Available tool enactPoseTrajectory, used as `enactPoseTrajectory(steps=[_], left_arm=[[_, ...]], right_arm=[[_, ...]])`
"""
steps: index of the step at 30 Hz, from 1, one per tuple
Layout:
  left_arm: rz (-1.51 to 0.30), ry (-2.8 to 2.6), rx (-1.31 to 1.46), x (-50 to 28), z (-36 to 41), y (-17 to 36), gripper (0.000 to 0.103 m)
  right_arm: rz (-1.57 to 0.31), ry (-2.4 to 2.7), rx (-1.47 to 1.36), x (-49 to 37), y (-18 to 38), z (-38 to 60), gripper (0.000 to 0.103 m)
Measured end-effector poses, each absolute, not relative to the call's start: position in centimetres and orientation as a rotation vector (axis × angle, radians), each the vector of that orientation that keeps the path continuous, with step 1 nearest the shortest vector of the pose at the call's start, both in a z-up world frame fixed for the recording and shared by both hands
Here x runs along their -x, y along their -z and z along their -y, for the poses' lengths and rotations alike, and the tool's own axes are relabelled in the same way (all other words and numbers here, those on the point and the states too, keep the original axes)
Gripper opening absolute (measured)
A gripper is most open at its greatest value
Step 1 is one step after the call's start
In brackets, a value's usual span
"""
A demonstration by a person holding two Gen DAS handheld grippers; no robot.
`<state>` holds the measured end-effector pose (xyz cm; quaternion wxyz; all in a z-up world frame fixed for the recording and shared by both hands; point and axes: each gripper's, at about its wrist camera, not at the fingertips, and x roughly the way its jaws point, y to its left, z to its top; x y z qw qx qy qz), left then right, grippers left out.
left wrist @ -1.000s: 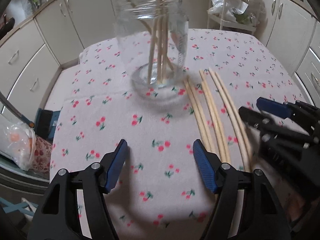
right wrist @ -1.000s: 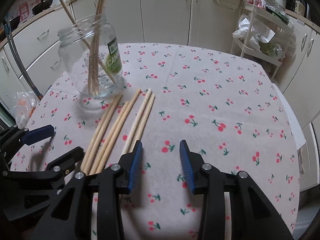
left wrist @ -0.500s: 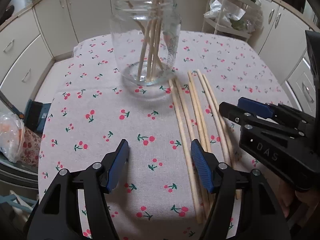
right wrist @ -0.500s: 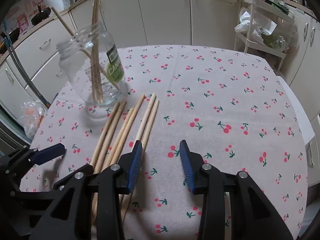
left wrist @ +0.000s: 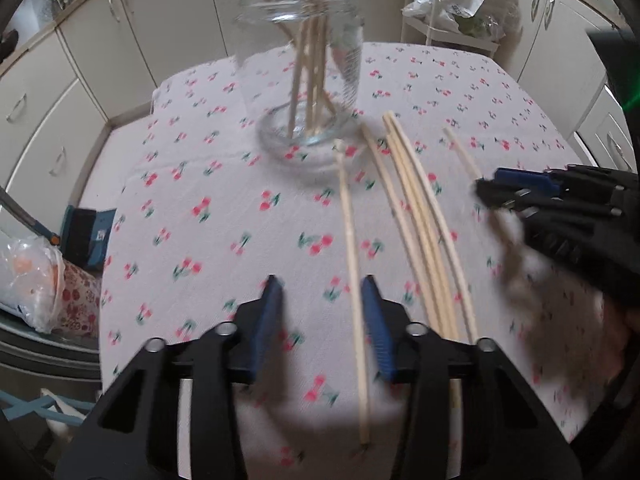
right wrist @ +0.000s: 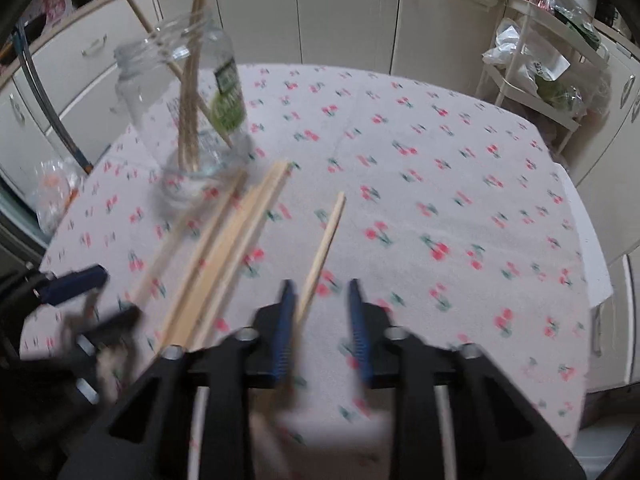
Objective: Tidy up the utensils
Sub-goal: 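Grasp a wooden stick with the left gripper while the right gripper grasps another, then lift both held sticks upright toward the glass jar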
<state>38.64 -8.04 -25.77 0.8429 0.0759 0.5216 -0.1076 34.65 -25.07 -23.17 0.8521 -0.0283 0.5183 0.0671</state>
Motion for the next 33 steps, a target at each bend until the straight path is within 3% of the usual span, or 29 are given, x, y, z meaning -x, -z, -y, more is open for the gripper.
enactPoseTrajectory(steps=[11,14,16,19,22,23,25,27,29,30,31,33], left_arm=[[-1.078,0.196,-0.127,-43.1,8.5,25.3,0.037],[-1.080,0.199,-0.135,-44.7,9.3,25.9,0.037],[-1.085,0.208,-0.136,-44.9,9.5,26.1,0.019],[-1.098,0.238,-0.138,-44.7,9.5,25.9,0.015],[-1.105,0.227,-0.134,-45.0,9.4,25.9,0.018],[-1.104,0.217,-0.131,-45.2,9.3,25.8,0.021],[-1.101,0.199,-0.120,-45.8,9.1,25.8,0.039],[-1.108,0.199,-0.113,-46.2,9.1,26.1,0.039],[-1.082,0.204,-0.145,-45.9,9.4,26.3,0.032],[-1.077,0.218,-0.149,-45.8,9.6,26.2,0.012],[-1.085,0.238,-0.141,-45.7,9.6,26.2,0.005],[-1.081,0.273,-0.093,-45.2,9.3,25.7,0.005]], right_arm=[[-1.065,-0.153,-0.042,-36.0,23.4,26.4,0.019],[-1.070,-0.159,-0.007,-35.6,23.4,26.2,0.008],[-1.083,-0.173,-0.008,-35.3,23.3,26.4,0.007],[-1.090,-0.180,-0.007,-35.4,23.3,26.5,0.007],[-1.078,-0.166,-0.011,-36.2,23.4,26.5,0.010],[-1.073,-0.161,-0.005,-36.4,23.4,26.4,0.010],[-1.067,-0.151,0.022,-36.5,23.4,26.0,0.010],[-1.066,-0.151,0.043,-36.4,23.4,25.7,0.010],[-1.069,-0.163,0.021,-36.2,23.4,26.1,0.006],[-1.071,-0.168,-0.012,-36.0,23.4,26.5,0.006],[-1.071,-0.175,-0.046,-35.8,23.4,26.9,0.006],[-1.052,-0.197,-0.130,-35.2,23.2,27.7,0.006]])
